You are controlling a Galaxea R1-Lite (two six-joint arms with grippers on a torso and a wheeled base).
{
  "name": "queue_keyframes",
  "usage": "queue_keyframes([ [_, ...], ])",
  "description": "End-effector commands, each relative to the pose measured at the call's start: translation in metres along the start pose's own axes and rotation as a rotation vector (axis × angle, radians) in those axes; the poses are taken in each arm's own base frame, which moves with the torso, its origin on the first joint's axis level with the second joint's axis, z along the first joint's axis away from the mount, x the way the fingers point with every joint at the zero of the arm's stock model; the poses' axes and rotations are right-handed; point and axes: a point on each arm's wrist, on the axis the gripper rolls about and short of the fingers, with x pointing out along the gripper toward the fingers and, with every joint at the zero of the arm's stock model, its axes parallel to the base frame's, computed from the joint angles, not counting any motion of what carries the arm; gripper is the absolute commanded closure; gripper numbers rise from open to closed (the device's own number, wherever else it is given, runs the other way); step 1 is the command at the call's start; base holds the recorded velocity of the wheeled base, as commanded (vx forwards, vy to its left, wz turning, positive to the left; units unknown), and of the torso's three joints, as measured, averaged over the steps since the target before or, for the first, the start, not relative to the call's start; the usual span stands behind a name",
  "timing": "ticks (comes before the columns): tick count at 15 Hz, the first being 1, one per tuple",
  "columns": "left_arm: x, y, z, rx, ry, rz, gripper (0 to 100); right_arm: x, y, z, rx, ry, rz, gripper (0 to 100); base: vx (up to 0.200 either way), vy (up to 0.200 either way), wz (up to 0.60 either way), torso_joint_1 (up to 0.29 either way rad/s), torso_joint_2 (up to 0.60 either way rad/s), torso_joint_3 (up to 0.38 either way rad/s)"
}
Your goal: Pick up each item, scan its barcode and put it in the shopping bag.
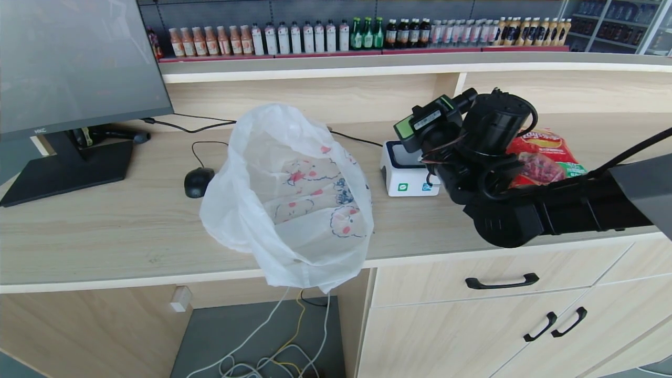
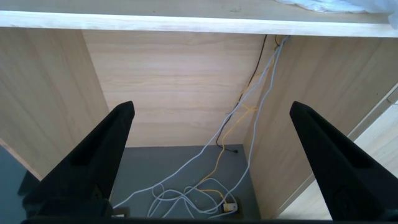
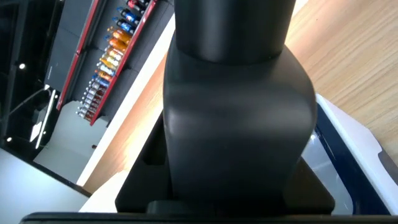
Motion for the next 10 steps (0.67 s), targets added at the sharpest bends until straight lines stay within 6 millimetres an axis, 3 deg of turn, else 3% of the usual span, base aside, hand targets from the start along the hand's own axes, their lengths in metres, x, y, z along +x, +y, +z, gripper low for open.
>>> queue_keyframes([
  [1,0.000,0.000,0.000,0.000,0.000,0.000,0,-0.005,0.003,0.002,0.004,0.000,-0.001,100,0.000,0.000,0.00,0.000,0.00,0.000],
  [10,0.000,0.000,0.000,-0.001,0.000,0.000,0,-0.003,-0.011,-0.016,0.004,0.030,-0.037,100,0.000,0.000,0.00,0.000,0.00,0.000],
])
